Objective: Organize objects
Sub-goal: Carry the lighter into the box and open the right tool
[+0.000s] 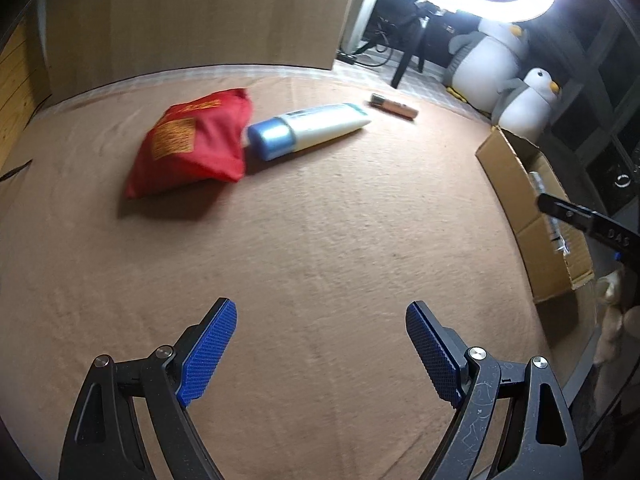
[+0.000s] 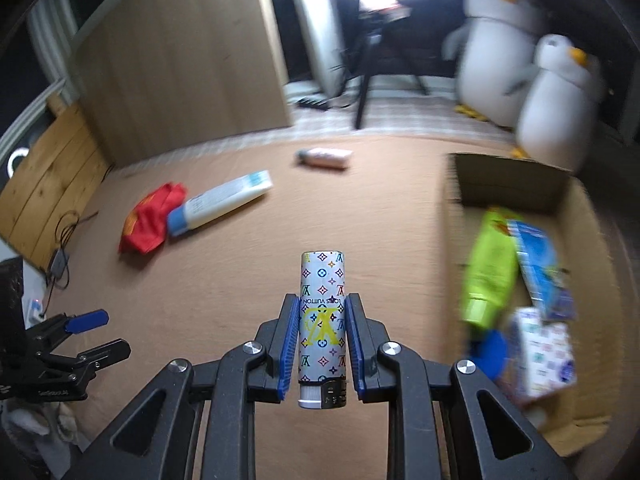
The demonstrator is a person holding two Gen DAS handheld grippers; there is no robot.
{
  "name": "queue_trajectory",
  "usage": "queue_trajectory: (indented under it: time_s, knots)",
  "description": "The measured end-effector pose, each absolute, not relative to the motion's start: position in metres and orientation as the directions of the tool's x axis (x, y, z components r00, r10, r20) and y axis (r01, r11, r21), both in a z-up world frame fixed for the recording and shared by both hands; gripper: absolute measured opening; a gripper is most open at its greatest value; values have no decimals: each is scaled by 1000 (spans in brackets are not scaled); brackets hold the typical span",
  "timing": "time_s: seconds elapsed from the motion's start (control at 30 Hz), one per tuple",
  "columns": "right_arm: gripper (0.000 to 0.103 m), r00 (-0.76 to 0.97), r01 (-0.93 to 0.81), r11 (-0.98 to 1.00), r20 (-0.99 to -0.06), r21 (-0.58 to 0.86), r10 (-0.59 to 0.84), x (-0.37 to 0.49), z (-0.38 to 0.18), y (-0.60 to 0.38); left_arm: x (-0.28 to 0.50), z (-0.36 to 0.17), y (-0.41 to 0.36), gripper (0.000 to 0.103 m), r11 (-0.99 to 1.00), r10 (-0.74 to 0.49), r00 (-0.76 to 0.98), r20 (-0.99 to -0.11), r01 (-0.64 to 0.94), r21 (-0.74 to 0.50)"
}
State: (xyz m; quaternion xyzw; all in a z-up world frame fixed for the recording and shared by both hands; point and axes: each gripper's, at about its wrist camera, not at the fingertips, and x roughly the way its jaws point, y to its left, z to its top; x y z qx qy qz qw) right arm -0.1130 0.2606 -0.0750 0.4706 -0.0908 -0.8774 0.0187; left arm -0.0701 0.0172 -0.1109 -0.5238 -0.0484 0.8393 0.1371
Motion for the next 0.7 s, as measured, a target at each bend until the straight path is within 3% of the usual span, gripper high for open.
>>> queue_trajectory:
  time_s: [0.4,0.7]
  knots:
    - [21,-543,-228,-962,-840,149,-1,-85,-87,340,-79,-109,52,89,-949,294,-401,-868,-231,-215]
    - [23,-549,-263,-952,-836,155,16,-74,-89,352,-79,-105,58,89,-948,289,-409,-866,-248,-200]
